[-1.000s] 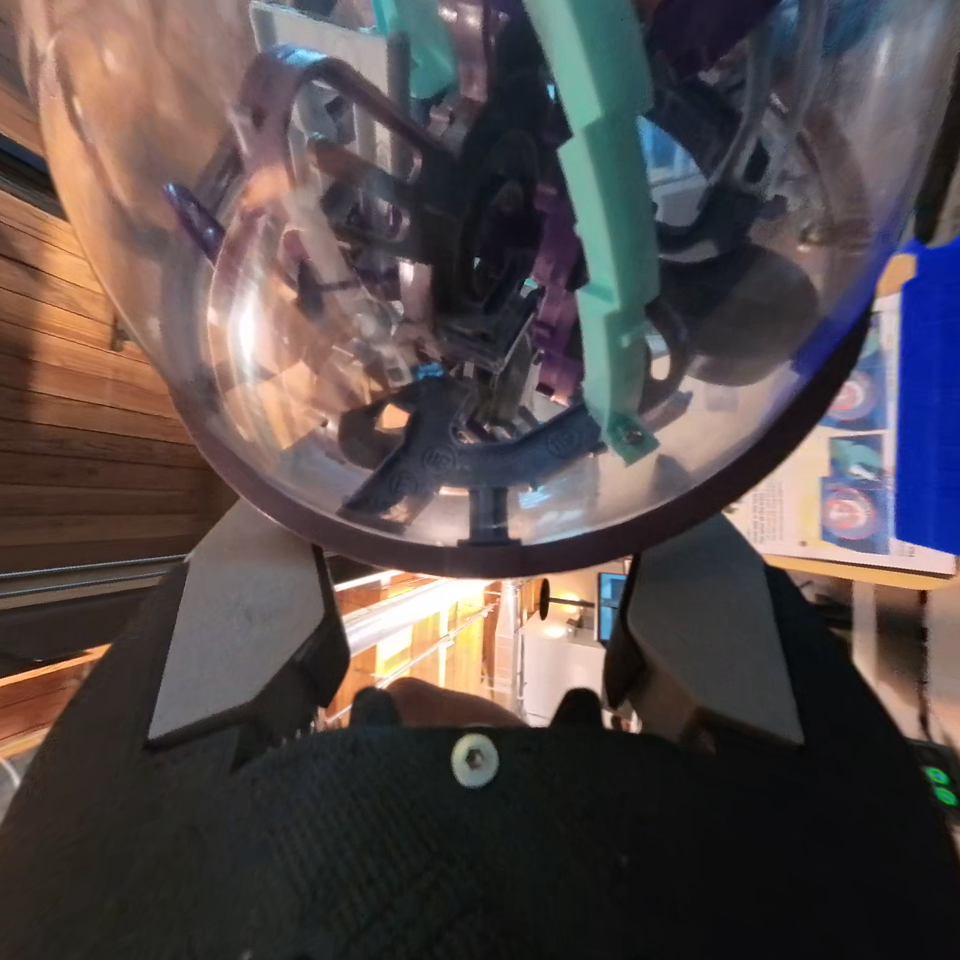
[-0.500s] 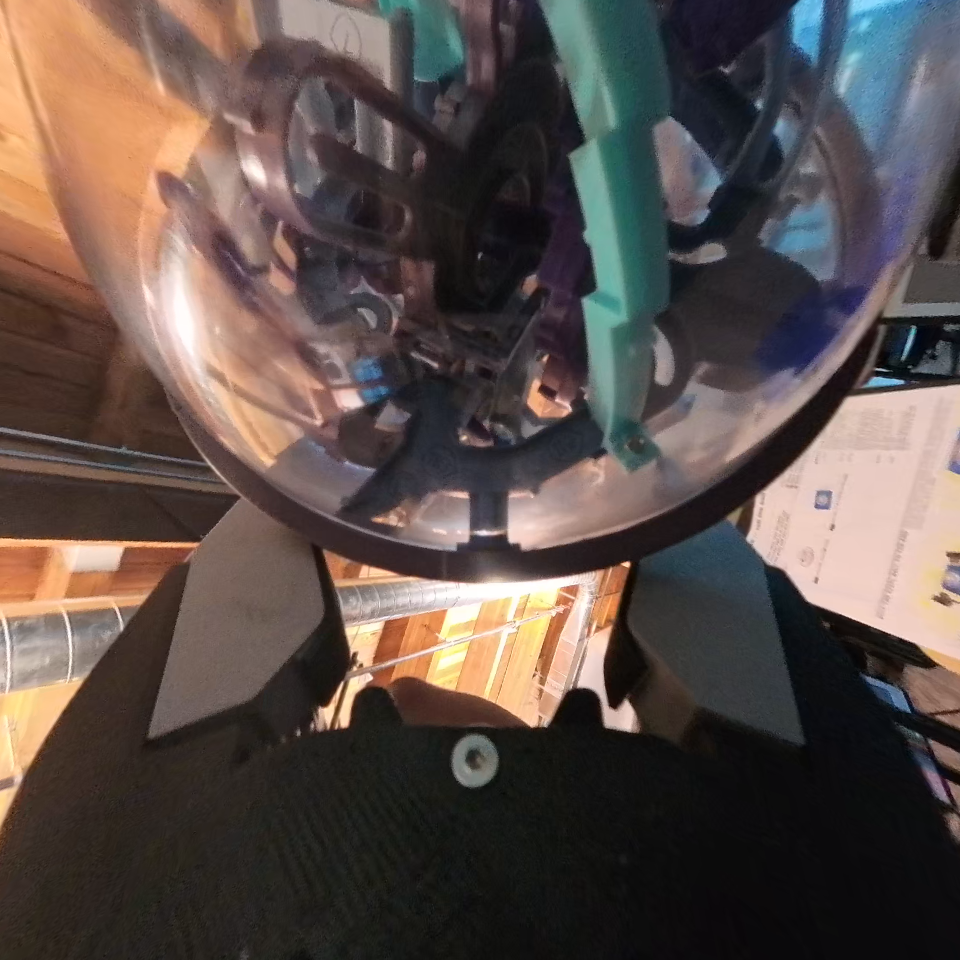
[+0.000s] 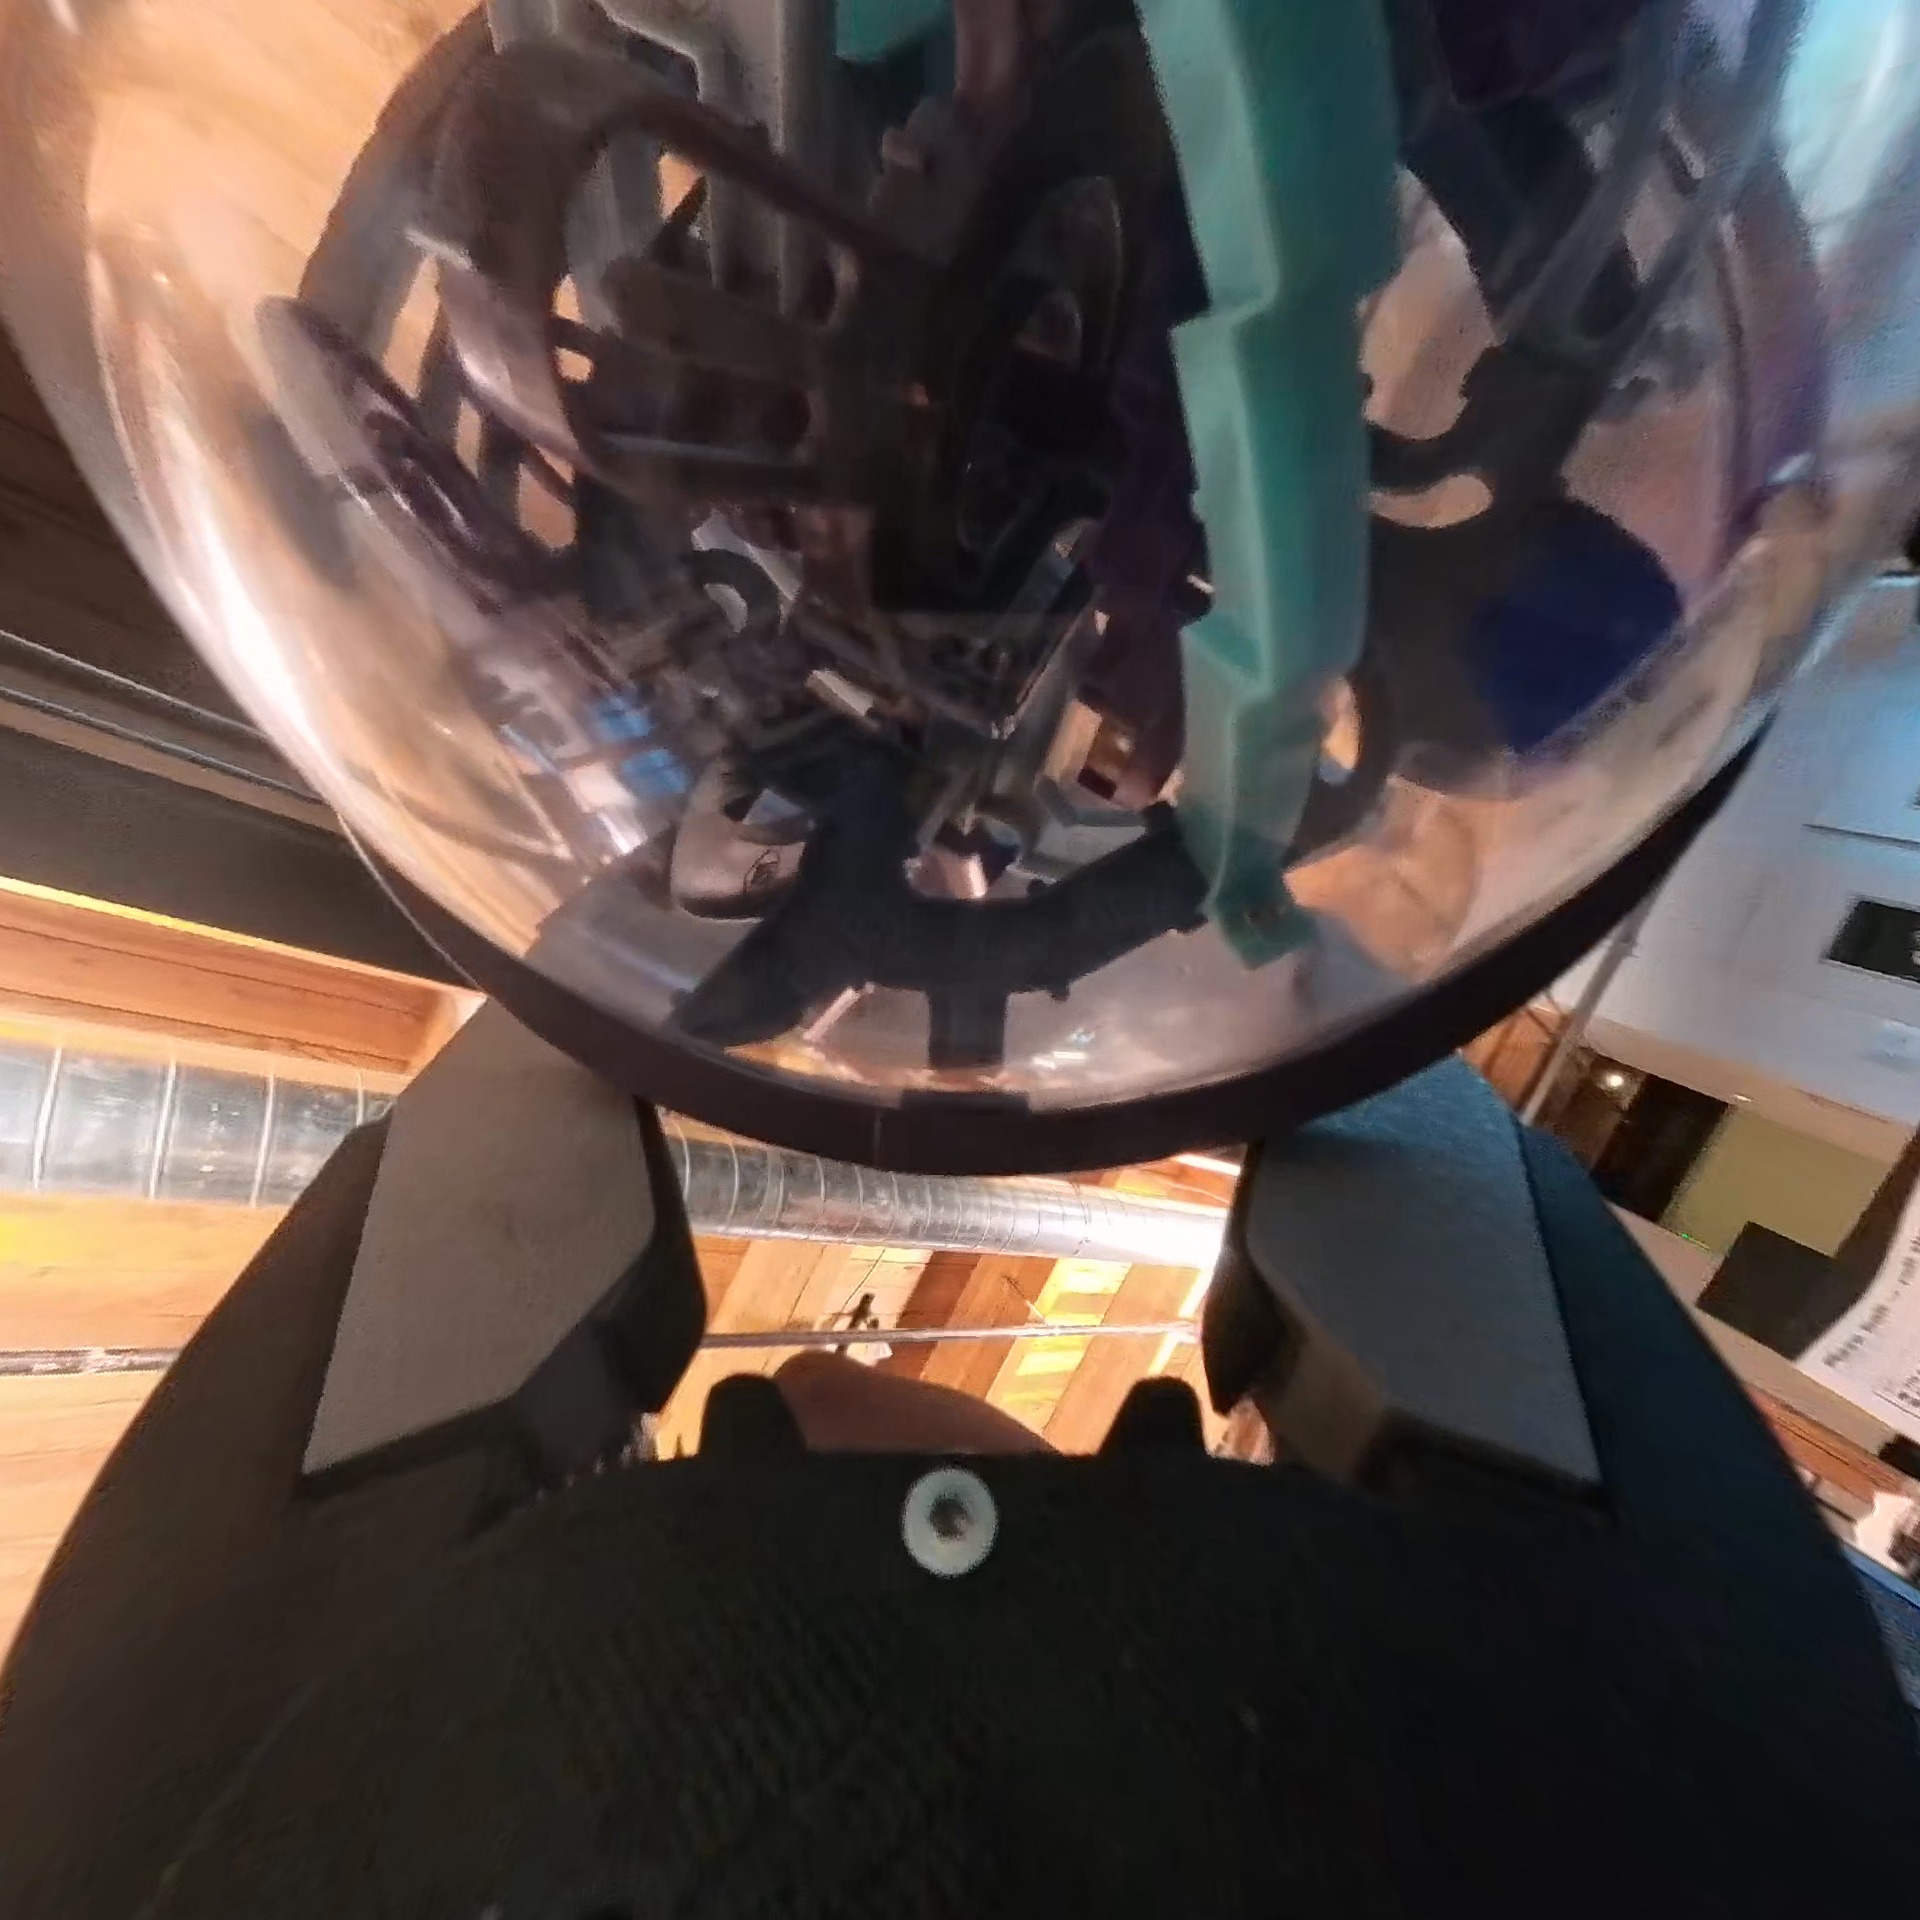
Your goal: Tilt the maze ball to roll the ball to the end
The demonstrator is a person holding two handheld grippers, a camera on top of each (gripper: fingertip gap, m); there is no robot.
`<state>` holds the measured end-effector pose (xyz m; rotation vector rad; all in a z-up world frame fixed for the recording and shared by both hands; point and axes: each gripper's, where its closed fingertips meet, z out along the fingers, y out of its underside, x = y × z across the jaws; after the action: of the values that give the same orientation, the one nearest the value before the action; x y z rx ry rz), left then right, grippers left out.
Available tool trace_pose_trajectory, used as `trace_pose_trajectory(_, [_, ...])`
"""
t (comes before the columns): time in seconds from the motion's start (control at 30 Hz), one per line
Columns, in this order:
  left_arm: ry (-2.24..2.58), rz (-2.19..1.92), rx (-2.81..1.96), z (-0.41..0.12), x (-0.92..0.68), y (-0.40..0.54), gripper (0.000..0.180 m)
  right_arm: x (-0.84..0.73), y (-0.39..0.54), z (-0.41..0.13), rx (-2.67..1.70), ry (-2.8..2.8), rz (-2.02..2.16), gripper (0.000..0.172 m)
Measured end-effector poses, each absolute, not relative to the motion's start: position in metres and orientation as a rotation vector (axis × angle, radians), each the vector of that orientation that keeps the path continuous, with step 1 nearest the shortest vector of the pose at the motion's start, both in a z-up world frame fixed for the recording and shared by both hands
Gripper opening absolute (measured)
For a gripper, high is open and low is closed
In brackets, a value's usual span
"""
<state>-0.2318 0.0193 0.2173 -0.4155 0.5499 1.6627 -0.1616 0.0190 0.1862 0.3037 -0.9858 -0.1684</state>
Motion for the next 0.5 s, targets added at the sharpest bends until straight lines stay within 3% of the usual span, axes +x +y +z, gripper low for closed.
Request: trace_pose_trajectory(0.5, [0.478,1.525,-0.641,0.149,-0.267,0.065,0.123,-0.193,0.060,0.134,0.175,-1.206,-0.153,0.158])
